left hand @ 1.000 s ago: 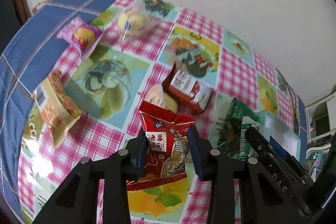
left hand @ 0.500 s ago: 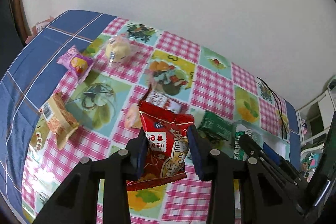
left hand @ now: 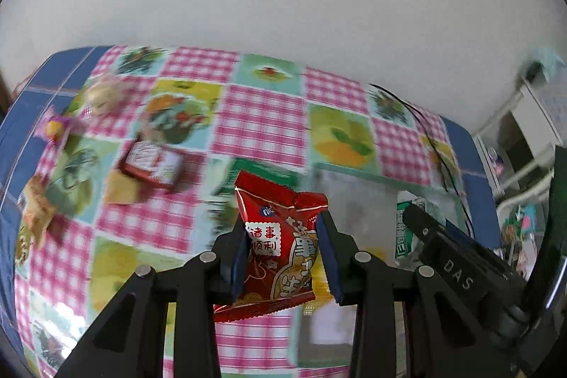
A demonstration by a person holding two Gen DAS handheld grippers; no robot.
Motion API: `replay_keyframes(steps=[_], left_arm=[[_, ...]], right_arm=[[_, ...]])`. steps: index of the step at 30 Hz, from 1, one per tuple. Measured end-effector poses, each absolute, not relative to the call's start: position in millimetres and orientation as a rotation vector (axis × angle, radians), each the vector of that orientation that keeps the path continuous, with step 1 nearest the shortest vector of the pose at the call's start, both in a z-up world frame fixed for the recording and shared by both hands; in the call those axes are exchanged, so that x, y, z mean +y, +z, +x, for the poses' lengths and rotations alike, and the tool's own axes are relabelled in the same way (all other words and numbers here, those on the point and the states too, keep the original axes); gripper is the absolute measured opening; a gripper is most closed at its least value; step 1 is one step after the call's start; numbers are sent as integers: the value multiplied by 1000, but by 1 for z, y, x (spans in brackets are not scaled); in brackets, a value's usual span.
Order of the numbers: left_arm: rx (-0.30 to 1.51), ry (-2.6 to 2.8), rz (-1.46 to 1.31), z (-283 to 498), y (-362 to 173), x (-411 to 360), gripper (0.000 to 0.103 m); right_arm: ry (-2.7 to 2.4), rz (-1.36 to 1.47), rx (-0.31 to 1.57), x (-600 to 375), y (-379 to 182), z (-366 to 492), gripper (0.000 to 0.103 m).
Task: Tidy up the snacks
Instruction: 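Carry the red bag and green-white pack over the box lid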
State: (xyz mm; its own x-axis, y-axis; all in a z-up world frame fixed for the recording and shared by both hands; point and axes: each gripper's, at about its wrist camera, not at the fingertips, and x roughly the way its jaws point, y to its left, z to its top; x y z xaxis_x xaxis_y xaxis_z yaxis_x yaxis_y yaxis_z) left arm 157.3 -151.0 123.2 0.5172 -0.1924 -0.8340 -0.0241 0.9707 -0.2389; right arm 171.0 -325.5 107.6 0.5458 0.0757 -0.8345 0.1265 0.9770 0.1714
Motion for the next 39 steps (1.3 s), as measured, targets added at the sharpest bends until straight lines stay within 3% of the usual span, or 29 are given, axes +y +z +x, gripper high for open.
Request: replay_keyframes(steps=[14, 24, 39], left_arm=[[974, -249, -55, 171, 111, -252, 38], [927, -242, -96, 196, 90, -243, 39], [995, -241, -120, 221, 55, -231, 39]], right_arm=[[-159, 318, 997, -418, 89, 161, 52], [-121, 334, 1004, -405, 61, 177, 52], [-123, 294, 1040, -386, 36, 200, 52]])
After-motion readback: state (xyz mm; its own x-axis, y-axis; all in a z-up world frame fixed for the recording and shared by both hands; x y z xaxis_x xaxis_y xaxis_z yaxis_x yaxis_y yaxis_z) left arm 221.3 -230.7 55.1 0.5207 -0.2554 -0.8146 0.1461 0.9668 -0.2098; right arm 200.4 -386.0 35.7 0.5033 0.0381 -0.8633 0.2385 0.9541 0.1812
